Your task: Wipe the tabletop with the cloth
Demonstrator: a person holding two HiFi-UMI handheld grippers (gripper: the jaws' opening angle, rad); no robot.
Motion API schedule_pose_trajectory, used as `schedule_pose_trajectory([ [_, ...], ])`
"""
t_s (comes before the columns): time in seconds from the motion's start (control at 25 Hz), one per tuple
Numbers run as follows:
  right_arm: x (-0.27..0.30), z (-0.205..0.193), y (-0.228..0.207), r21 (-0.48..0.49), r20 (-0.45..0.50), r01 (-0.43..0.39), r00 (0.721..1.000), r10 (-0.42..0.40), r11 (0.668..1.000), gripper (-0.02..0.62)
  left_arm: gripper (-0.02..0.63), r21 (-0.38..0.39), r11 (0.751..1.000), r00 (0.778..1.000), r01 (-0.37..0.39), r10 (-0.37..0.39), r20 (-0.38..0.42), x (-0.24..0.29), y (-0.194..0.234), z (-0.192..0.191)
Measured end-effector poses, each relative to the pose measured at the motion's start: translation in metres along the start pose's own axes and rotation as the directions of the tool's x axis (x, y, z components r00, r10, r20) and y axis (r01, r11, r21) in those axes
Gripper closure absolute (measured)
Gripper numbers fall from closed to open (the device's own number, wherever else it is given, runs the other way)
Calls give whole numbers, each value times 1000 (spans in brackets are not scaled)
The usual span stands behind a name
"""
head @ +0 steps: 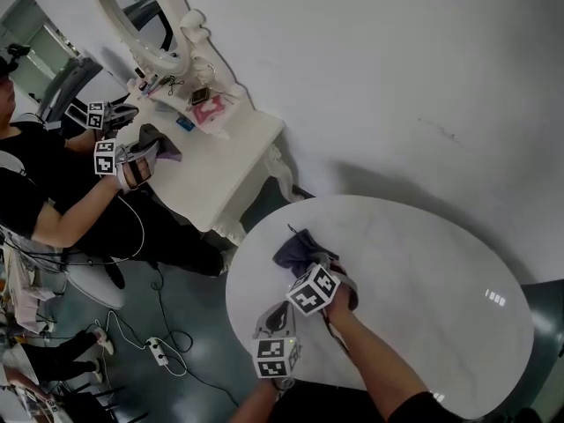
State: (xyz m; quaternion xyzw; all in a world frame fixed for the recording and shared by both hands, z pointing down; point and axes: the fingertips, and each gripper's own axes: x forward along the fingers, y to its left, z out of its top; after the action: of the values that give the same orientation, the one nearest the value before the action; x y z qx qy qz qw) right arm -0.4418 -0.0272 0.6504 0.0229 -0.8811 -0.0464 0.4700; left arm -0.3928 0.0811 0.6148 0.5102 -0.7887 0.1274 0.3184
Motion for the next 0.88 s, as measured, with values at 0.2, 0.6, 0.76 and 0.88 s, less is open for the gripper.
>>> schedule_pose_trajectory([
  [0.2, -11, -22, -3, 43, -13, 20, 1000, -19, 999, 558, 603, 13, 1000, 1000, 9, -9, -12, -7, -16, -10],
  [0.6, -46, -69, -21, 163, -19, 49, 999, -46, 985, 557, 603, 51, 997, 998, 65, -64, -25, -9, -66, -18],
  [0.76, -57, -91, -26, 203, -38, 64, 998, -57, 977, 557, 603, 71, 994, 997, 78, -77, -24, -13, -83, -18],
  [0.88, -64, -104, -29, 219, -45, 79, 996, -71, 972, 557, 603, 83, 993, 996, 89, -87, -31, -15, -92, -23],
])
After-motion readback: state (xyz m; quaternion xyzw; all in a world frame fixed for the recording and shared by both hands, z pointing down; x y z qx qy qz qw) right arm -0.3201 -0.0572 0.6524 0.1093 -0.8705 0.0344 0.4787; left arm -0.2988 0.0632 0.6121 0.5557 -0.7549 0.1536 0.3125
